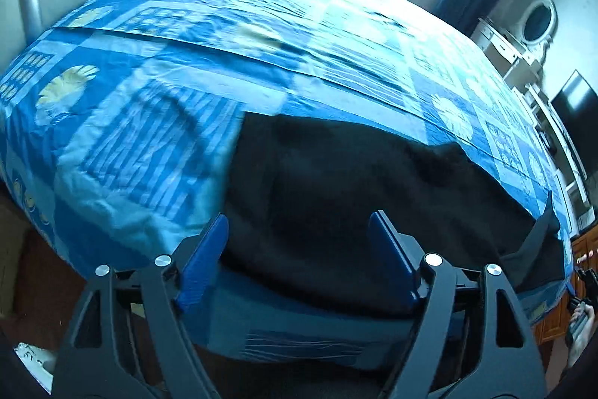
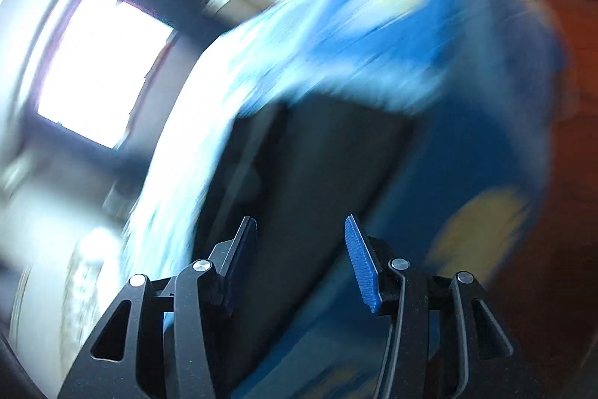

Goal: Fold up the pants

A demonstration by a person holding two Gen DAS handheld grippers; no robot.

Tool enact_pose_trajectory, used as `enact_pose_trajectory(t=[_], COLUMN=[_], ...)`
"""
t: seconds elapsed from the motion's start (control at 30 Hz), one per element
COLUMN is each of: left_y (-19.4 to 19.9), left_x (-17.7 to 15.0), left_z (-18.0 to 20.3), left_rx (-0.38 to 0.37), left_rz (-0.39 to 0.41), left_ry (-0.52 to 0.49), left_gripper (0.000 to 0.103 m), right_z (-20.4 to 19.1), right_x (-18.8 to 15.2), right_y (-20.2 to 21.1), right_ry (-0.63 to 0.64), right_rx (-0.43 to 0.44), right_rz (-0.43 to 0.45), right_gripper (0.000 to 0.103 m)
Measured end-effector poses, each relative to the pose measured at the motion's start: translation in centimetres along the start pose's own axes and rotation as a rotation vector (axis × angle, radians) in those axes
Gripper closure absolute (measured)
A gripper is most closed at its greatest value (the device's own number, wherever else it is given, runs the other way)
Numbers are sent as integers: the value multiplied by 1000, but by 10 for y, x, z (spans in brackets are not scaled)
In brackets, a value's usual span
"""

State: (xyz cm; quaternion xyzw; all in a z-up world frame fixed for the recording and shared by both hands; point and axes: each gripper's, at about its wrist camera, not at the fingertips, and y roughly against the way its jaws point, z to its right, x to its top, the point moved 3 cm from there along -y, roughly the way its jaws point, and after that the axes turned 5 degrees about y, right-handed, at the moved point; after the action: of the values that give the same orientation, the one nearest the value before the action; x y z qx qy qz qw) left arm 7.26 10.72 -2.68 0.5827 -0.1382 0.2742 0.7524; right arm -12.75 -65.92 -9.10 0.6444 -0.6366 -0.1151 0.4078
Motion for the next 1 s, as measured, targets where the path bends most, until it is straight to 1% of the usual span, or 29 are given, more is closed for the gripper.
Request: enact_pose_trajectory(t=[0.03,0.1,0.13,0.17,0.2,0.23,0.27,0.33,0.43,0.47,0.53,0.6,0.63,0.67,0.7,0.73,0.77,0.8,0.83,0.87,0.9,0.93,0.97,1.0], left_y=[-5,-15,-22,-24,-30,-34,-39,-45,-51,-54,-59,-62,-63,-63,-63,-64,-64,-65,-65,-66,-66,-66,-66,-66], left_x=[0,-3,-6,-8,-11,-14,-17,-22,-27,-29,-32,-34,-36,-37,-37,-37,-38,-38,-38,-38,-38,-38,-38,-38], left_z=[6,17,25,27,32,35,37,41,42,43,42,41,41,42,44,45,45,46,46,46,46,46,46,45], left_rx=[-3,-3,3,2,1,4,8,2,12,15,22,26,25,23,21,20,19,18,17,15,13,11,7,5], left_rz=[-10,-29,-42,-49,-65,-76,-90,-111,-110,-114,-119,-120,-120,-119,-119,-119,-120,-120,-119,-118,-117,-115,-112,-109], left_ry=[-5,-17,-20,-19,-15,-11,-7,6,13,11,5,-6,-14,-23,-30,-38,-43,-45,-47,-47,-44,-38,-34,-30], left_gripper=[25,24,23,23,23,22,22,22,22,22,22,21,20,18,16,15,14,13,12,11,11,10,10,9], right_z=[11,23,23,18,12,6,3,0,7,17,30,37,41,45,50,52,49,42,31,9,-12,-29,-57,-77], right_x=[6,12,12,12,13,13,18,30,38,45,41,39,38,39,41,45,48,51,54,54,53,51,48,45], right_y=[-6,-21,-24,-28,-31,-34,-33,-33,-32,-40,-44,-42,-34,-28,-19,-8,-2,3,5,5,1,-3,-13,-23], right_ry=[-29,-89,-91,-74,-41,-2,33,71,110,108,94,72,53,22,-3,-6,2,17,34,63,98,129,182,218], right_rx=[-10,26,34,39,44,37,33,32,16,10,7,30,40,39,4,-56,-80,-86,-76,-53,-35,-22,2,11], right_rz=[-2,-41,-50,-53,-56,-63,-60,-52,-28,-39,-63,-71,-71,-67,-41,1,27,48,61,64,55,46,31,14], right_gripper=[53,53,53,61,83,94,97,97,98,98,98,98,97,94,89,88,86,84,81,69,54,48,44,43])
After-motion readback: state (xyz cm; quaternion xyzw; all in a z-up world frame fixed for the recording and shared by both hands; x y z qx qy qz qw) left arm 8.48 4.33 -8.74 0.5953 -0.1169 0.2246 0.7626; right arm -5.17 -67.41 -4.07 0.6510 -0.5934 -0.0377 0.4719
